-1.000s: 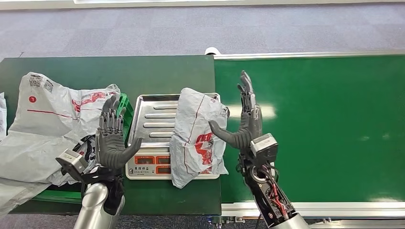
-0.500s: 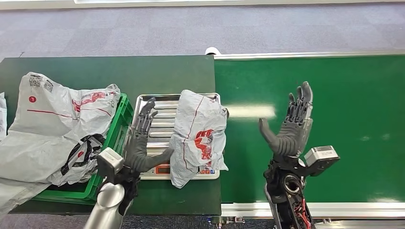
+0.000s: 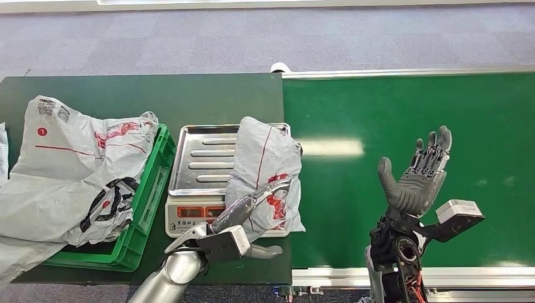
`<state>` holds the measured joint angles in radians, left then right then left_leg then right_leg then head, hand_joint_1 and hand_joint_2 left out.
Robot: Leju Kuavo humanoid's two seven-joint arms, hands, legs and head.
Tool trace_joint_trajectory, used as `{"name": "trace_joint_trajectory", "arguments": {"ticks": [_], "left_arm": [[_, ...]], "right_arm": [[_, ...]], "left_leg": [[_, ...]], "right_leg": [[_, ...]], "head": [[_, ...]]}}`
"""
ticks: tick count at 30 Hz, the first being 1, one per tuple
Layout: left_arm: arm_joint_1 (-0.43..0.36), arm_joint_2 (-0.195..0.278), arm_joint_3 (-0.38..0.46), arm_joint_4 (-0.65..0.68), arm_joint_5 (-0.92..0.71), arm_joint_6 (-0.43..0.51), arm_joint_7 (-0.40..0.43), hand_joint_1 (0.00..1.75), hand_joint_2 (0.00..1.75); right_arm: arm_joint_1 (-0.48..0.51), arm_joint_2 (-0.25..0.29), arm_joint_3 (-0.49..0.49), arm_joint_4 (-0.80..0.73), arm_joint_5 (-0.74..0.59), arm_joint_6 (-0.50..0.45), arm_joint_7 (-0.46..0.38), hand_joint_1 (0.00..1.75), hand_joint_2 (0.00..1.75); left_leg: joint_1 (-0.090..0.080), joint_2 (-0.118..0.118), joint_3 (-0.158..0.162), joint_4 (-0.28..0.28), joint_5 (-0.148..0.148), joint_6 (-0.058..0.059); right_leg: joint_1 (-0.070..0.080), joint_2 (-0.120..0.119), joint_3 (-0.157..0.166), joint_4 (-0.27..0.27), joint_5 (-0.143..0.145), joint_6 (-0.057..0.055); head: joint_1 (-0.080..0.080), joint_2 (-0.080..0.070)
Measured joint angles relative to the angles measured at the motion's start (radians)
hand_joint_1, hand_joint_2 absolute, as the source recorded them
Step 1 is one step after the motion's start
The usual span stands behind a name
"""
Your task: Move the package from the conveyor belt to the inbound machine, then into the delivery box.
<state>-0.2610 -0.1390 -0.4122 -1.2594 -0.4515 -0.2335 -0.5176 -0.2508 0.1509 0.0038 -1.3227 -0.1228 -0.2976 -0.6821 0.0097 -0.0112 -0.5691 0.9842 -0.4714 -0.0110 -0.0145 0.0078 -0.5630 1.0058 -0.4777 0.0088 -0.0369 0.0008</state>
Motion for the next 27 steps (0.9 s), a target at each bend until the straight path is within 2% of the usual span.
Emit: {"name": "trace_joint_trajectory", "arguments": {"ticks": [3,8,13,14,17,18,22,27], "left_arm": [[-0.011,0.000,-0.017,0.019,-0.029,0.000,0.016,0.00,1.75],[-0.045,-0.007,-0.074,0.084,-0.179,0.024,0.088,0.00,1.75],[-0.074,-0.026,-0.103,0.155,-0.213,0.059,0.106,0.01,1.75],[-0.077,-0.027,-0.105,0.163,-0.214,0.066,0.107,0.28,1.75],[-0.079,-0.029,-0.103,0.175,-0.196,0.098,0.093,1.55,1.75],[-0.079,-0.030,-0.099,0.175,-0.184,0.119,0.084,1.72,1.75],[-0.074,-0.034,-0.063,0.152,-0.159,0.219,0.066,1.75,1.75],[-0.061,-0.033,-0.024,0.126,-0.137,0.280,0.051,1.75,1.75]], "right_arm": [[-0.001,0.003,-0.008,0.015,-0.001,0.006,0.010,0.00,1.75],[0.000,0.014,-0.013,0.040,0.019,0.044,0.044,0.00,1.75],[0.001,0.040,-0.023,0.059,0.052,0.058,0.061,0.00,1.75],[0.001,0.043,-0.027,0.061,0.055,0.058,0.063,0.00,1.75],[0.005,0.050,-0.038,0.062,0.062,0.062,0.068,0.00,1.75],[0.006,0.053,-0.043,0.062,0.064,0.064,0.068,0.00,1.75],[0.018,0.060,-0.060,0.060,0.071,0.065,0.069,0.00,1.75],[0.033,0.062,-0.071,0.057,0.074,0.067,0.069,0.00,1.75]], "left_leg": [[0.000,0.000,0.000,0.000,0.000,0.000],[0.000,0.000,0.000,0.000,0.000,0.000],[0.000,0.000,0.000,0.000,0.000,0.000],[0.000,0.000,0.000,0.000,0.000,0.000],[0.000,0.000,0.000,0.000,0.000,0.000],[0.000,0.000,0.000,0.000,0.000,0.000],[0.000,0.000,0.000,0.000,0.000,0.000],[0.000,0.000,0.000,0.000,0.000,0.000]], "right_leg": [[0.000,0.000,0.000,0.000,0.000,0.000],[0.000,0.000,0.000,0.000,0.000,0.000],[0.000,0.000,0.000,0.000,0.000,0.000],[0.000,0.000,0.000,0.000,0.000,0.000],[0.000,0.000,0.000,0.000,0.000,0.000],[0.000,0.000,0.000,0.000,0.000,0.000],[0.000,0.000,0.000,0.000,0.000,0.000],[0.000,0.000,0.000,0.000,0.000,0.000]], "head": [[0.000,0.000],[0.000,0.000],[0.000,0.000],[0.000,0.000],[0.000,0.000],[0.000,0.000],[0.000,0.000],[0.000,0.000]]}}
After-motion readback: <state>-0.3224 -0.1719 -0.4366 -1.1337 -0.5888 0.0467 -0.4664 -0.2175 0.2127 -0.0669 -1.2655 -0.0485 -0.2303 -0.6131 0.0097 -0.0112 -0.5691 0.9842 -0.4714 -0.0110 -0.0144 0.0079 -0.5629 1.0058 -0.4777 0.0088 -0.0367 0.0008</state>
